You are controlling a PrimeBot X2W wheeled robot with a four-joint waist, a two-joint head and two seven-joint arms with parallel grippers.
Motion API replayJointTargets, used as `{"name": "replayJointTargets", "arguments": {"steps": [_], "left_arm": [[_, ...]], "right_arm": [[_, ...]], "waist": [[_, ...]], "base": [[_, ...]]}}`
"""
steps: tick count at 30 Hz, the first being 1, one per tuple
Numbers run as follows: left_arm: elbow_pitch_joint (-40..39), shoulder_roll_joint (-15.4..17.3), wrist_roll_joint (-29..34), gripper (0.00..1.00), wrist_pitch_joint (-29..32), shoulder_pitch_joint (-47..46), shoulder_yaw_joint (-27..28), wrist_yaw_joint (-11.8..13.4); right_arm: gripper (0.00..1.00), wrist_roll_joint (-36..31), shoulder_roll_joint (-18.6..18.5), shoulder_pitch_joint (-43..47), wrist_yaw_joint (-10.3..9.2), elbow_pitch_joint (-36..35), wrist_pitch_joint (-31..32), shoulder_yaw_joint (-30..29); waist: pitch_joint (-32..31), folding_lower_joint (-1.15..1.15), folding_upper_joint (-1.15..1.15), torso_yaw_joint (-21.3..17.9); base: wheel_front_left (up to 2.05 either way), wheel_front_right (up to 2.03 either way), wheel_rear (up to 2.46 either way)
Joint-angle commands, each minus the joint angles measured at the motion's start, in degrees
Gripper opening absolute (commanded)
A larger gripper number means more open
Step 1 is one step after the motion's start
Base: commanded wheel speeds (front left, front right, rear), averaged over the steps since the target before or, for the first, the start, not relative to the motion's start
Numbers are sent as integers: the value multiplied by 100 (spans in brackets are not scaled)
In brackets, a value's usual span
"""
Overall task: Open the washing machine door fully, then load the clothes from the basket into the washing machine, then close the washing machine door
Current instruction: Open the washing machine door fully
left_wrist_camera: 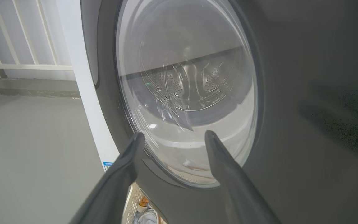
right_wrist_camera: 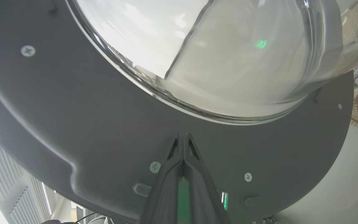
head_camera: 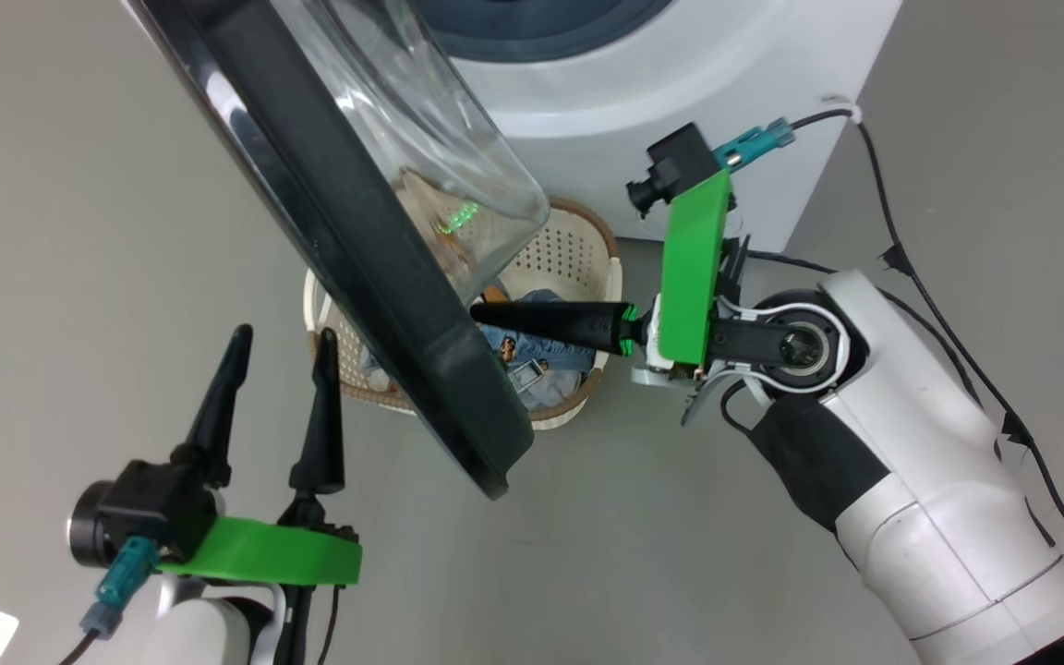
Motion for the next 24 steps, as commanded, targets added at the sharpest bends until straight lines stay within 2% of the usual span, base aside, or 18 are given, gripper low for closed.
{"name": "replayJointTargets", "arguments": {"steps": [1, 15, 24], "left_arm": [[-101, 109, 91, 100, -35, 41, 244, -30], [-60, 109, 313, 100, -35, 358, 782, -227], [-105, 109, 440, 100, -35, 560, 1015, -330]], "right_arm": [[0, 45, 166, 83, 10, -154, -81, -49], [0, 116, -101, 794, 10, -371, -512, -676], [0, 149, -186, 1301, 10, -579, -832, -1022]], "waist": [[-91, 0, 0, -88], [-648, 0, 0, -618], [-796, 0, 0, -901]], "base": [[0, 0, 0], [0, 0, 0], [0, 0, 0]]}}
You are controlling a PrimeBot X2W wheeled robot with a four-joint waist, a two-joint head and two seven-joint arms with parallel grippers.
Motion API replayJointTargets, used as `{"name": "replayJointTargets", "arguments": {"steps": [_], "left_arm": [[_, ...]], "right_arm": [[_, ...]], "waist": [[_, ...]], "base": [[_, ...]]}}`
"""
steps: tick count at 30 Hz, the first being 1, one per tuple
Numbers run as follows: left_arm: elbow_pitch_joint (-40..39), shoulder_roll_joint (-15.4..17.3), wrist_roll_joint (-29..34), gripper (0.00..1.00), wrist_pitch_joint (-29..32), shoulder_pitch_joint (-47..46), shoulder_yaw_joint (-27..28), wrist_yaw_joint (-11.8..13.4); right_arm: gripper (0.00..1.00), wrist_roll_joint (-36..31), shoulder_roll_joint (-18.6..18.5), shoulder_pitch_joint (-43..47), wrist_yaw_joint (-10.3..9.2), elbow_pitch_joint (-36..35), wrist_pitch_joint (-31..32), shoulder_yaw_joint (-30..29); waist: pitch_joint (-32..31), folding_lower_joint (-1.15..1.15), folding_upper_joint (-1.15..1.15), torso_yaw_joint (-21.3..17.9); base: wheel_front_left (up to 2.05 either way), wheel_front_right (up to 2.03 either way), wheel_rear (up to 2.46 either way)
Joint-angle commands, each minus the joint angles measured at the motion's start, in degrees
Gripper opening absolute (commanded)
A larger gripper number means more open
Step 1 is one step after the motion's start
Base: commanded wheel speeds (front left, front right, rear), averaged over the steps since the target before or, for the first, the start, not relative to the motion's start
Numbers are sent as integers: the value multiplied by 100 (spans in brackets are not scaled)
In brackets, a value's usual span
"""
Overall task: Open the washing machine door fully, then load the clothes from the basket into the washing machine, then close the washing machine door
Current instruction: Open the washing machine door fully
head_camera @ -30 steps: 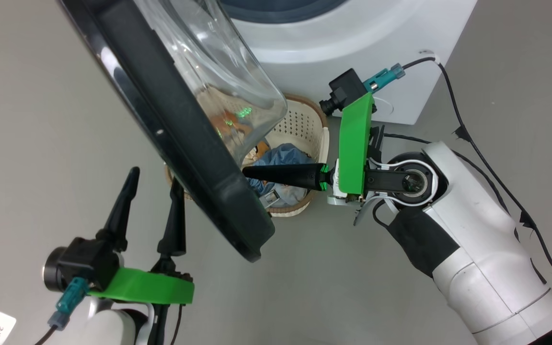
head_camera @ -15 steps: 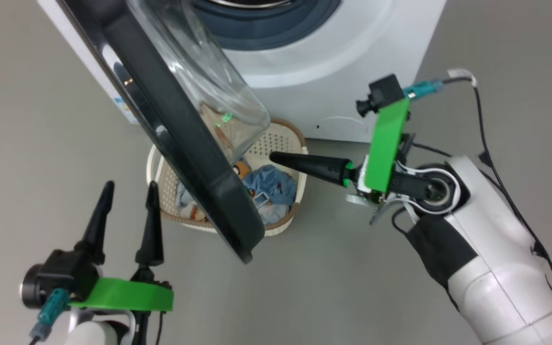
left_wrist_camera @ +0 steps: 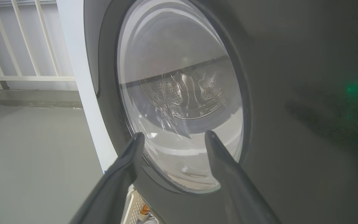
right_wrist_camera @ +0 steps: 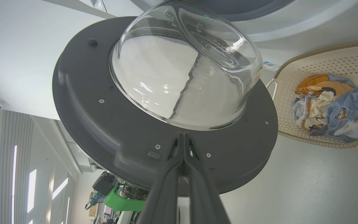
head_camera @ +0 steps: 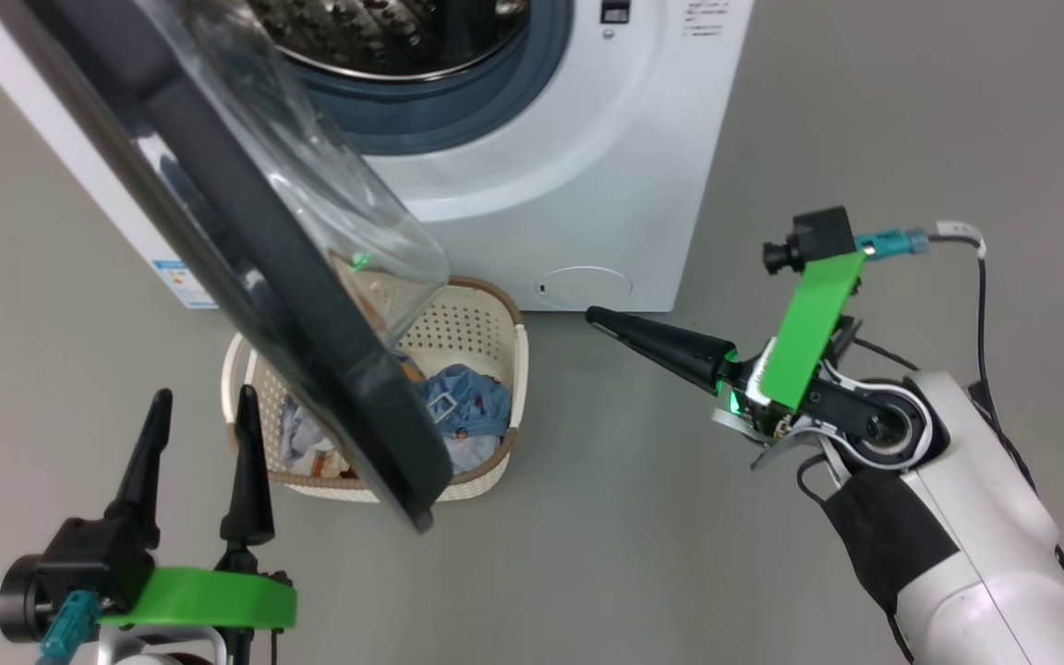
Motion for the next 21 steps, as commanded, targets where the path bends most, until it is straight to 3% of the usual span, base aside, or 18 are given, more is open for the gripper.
{"name": "replayJointTargets", "arguments": {"steps": [1, 2, 5, 6, 7, 14, 21], "left_arm": [[-155, 104, 94, 100, -35, -1, 221, -25], [-155, 104, 94, 100, -35, -1, 221, -25], [-132, 104, 91, 100, -35, 31, 239, -29], [-128, 104, 91, 100, -35, 38, 248, -29], [-124, 104, 92, 100, -35, 42, 255, -29], [-67, 104, 93, 100, -35, 45, 280, -31], [-68, 104, 82, 100, -35, 63, 281, -19]], "right_arm": [[11, 54, 69, 132, 10, -220, -97, -26], [11, 54, 69, 132, 10, -220, -97, -26], [60, 22, 52, 264, 10, -291, -266, -149], [94, -16, 41, 299, 10, -323, -345, -187], [100, -64, 31, 327, 10, -349, -440, -232], [100, -557, -31, 436, 10, -648, -1154, -478], [100, -1485, -225, 575, 10, -1121, -2115, -511]], "waist": [[-62, 0, 0, -113], [-62, 0, 0, -113], [-64, 0, 0, -176], [-64, 0, 0, -195], [-66, 0, 0, -210], [-93, 0, 0, -258], [-96, 0, 0, -252]], "base": [[0, 0, 0], [0, 0, 0], [0, 0, 0], [0, 0, 0], [0, 0, 0], [0, 0, 0], [0, 0, 0]]}}
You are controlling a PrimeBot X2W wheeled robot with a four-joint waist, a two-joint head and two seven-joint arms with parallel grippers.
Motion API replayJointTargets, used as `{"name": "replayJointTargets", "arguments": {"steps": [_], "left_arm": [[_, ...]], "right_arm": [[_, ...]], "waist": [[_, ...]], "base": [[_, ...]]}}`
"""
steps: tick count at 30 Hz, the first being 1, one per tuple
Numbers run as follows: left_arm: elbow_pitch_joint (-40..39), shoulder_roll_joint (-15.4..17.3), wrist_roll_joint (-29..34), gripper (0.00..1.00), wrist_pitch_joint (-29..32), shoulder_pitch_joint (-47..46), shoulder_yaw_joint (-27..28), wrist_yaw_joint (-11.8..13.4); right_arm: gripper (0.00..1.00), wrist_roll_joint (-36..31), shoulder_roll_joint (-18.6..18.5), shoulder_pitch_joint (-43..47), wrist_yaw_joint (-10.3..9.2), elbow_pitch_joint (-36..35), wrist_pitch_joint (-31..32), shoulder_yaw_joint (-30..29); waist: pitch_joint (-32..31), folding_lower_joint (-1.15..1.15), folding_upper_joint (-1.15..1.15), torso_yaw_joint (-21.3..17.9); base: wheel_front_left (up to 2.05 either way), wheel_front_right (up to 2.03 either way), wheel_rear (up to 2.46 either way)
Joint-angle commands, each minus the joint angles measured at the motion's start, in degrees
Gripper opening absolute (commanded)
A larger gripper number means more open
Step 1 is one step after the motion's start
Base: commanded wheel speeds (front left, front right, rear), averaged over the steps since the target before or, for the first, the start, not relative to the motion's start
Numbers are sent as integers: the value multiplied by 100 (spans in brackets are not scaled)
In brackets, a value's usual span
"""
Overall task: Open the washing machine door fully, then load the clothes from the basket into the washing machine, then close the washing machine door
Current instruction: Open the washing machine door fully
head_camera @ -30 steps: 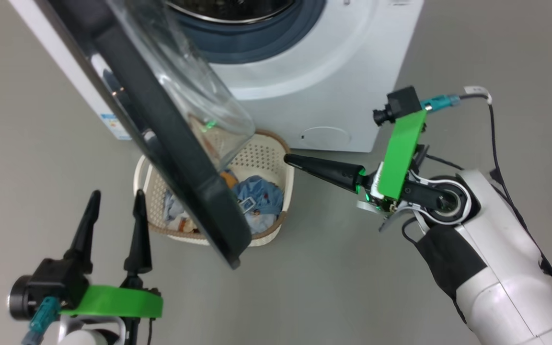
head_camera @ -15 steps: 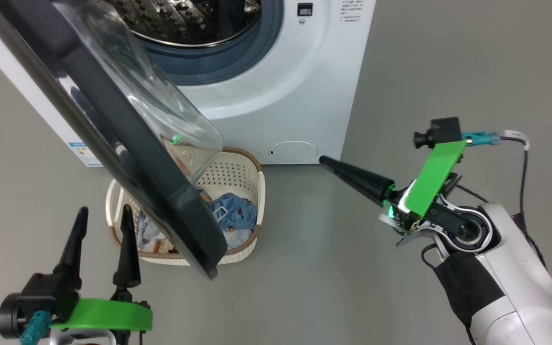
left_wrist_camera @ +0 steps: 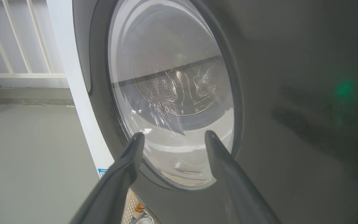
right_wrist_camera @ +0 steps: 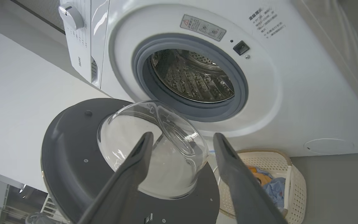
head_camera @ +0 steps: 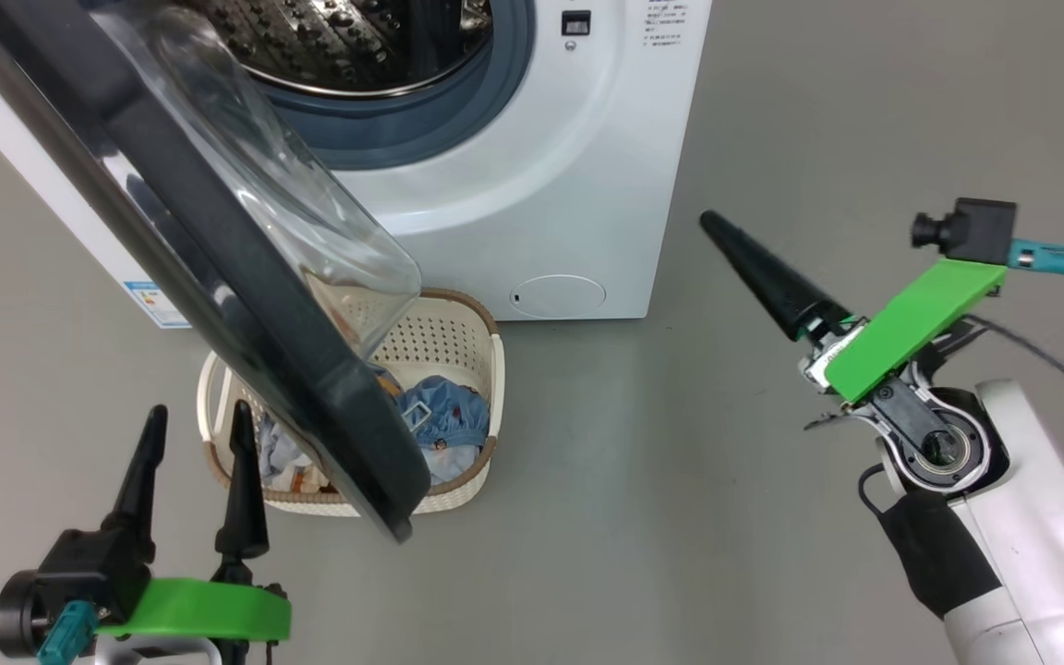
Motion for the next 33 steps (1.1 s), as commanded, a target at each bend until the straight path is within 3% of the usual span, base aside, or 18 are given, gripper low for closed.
{"name": "replayJointTargets", "arguments": {"steps": [1, 10, 18, 28, 33], "left_arm": [[-140, 103, 53, 100, -35, -34, 194, -12], [-114, 103, 62, 100, -35, -87, 168, 13], [-131, 103, 60, 100, -35, -43, 148, 65], [-116, 103, 72, 100, -35, 68, 189, 87], [-162, 103, 77, 100, -35, 209, 241, 112]], "right_arm": [[100, -173, -7, 52, 10, -227, -145, 88], [100, -1393, -436, 225, 10, -318, -1509, 461], [100, -2375, -768, 424, 10, 248, -2821, 735], [100, -3520, -1005, 850, 10, 710, -3470, 854], [100, -4105, -806, 1238, 10, 631, -3531, 375]], "waist": [[4, 0, 0, 3], [43, 0, 0, -18], [3, 0, 0, -42], [-184, 0, 0, -141], [-303, 0, 0, -232]], "base": [[0, 0, 0], [0, 0, 0], [0, 0, 0], [0, 0, 0], [0, 0, 0]]}}
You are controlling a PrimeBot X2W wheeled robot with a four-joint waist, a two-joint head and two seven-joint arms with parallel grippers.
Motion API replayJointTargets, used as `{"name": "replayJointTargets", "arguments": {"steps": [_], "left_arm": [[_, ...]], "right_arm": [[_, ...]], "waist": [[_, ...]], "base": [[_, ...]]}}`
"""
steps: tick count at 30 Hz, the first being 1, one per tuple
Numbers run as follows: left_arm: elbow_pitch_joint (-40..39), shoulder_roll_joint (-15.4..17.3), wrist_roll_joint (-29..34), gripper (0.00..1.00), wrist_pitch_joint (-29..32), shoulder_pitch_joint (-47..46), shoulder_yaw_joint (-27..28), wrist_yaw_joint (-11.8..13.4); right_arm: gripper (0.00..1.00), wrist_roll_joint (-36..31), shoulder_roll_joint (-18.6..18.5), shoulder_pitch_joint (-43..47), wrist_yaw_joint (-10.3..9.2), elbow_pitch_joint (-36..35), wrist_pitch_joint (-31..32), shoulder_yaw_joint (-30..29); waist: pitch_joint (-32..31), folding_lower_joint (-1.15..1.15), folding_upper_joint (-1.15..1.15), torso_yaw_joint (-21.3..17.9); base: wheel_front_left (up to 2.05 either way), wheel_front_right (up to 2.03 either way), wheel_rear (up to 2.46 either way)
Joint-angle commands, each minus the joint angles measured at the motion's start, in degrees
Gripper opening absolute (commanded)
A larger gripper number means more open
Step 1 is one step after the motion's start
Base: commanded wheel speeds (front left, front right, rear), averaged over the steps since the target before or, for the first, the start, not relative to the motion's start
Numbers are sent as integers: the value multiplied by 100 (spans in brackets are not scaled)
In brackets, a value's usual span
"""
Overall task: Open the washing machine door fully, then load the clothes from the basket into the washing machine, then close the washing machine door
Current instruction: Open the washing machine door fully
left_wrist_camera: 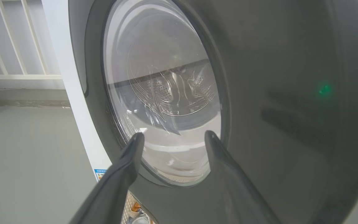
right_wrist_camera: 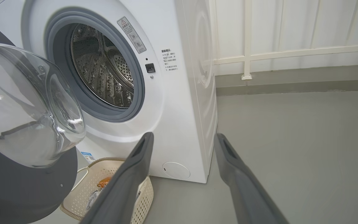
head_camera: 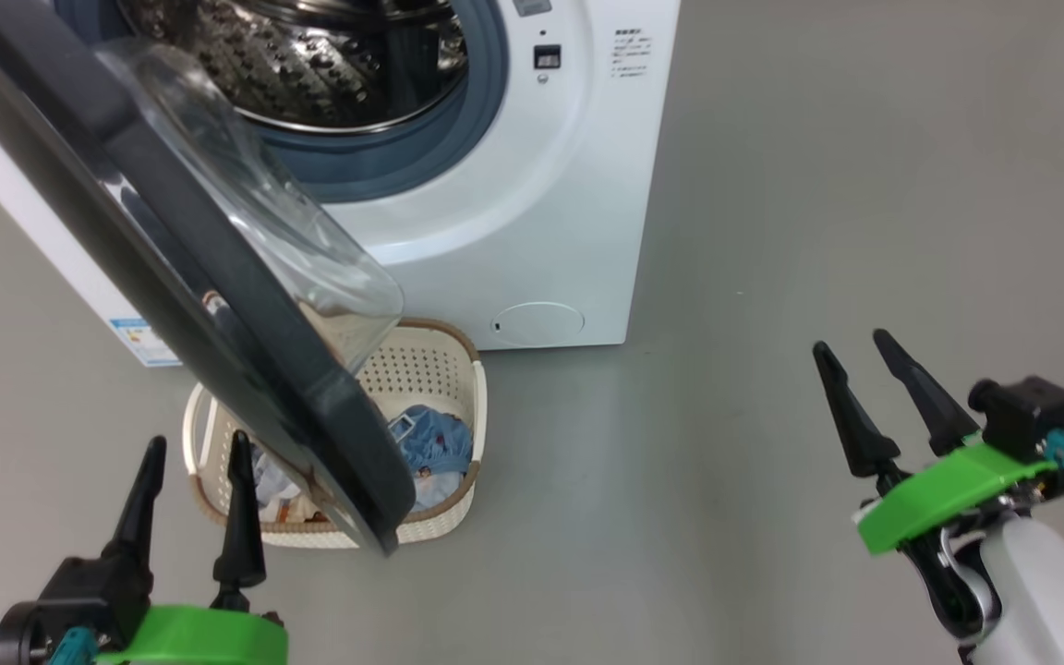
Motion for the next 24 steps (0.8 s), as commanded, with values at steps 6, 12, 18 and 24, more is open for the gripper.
{"name": "replayJointTargets", "arguments": {"steps": [6, 12, 18, 24], "left_arm": [[-257, 99, 1, 100, -36, 208, 299, 108], [-371, 99, -27, 100, -36, 485, 358, 149], [-481, 99, -47, 100, -36, 749, 404, 193], [-588, 99, -127, 100, -36, 972, 420, 282]], "right_arm": [[100, -1169, 216, 690, 10, -589, -69, -500], [100, -1867, 472, 1146, 10, -1110, -70, -953], [100, -2253, 695, 1656, 10, -1496, -70, -1408], [100, -2406, 811, 1905, 10, -1716, -71, -1639]], "waist": [[-154, 0, 0, -146], [-261, 0, 0, -210], [-394, 0, 0, -253], [-409, 0, 0, -307]], "base": [[0, 0, 0], [0, 0, 0], [0, 0, 0], [0, 0, 0]]}}
